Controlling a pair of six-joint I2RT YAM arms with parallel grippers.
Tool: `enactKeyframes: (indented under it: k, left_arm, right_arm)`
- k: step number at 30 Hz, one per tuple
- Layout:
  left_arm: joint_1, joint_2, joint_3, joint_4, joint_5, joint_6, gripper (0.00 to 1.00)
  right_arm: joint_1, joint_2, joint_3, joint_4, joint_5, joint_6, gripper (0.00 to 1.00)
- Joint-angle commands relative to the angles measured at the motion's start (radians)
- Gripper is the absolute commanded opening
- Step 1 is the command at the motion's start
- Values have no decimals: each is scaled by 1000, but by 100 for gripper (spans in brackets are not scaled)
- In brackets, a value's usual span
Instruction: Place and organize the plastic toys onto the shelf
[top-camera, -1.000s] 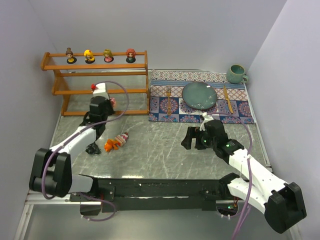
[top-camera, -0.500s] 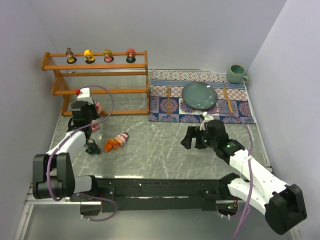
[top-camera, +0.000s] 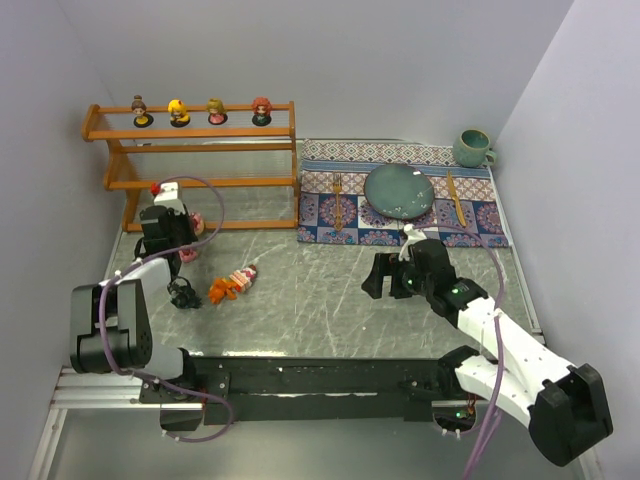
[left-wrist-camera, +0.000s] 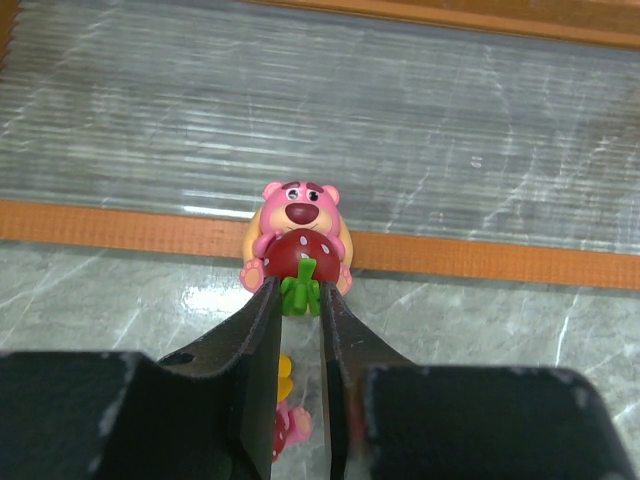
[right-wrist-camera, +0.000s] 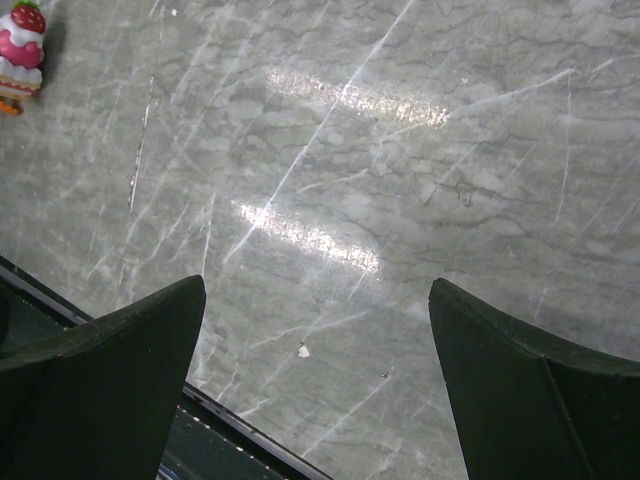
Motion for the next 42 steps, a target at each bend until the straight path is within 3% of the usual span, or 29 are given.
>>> enactKeyframes:
  k: [1, 13, 26, 42]
  left_arm:
    - [12, 19, 44, 97, 34, 17, 5]
    - [24, 74, 121, 72, 58, 29, 8]
    - [29, 128, 185, 12, 55, 23, 25]
    - [29, 156, 216, -31, 63, 24, 37]
  right_arm:
    - [6, 17, 37, 27, 15, -16, 100]
    - [7, 44, 44, 30, 16, -19, 100]
    - [6, 44, 46, 29, 18, -21, 100]
    - [6, 46, 43, 29, 15, -22, 100]
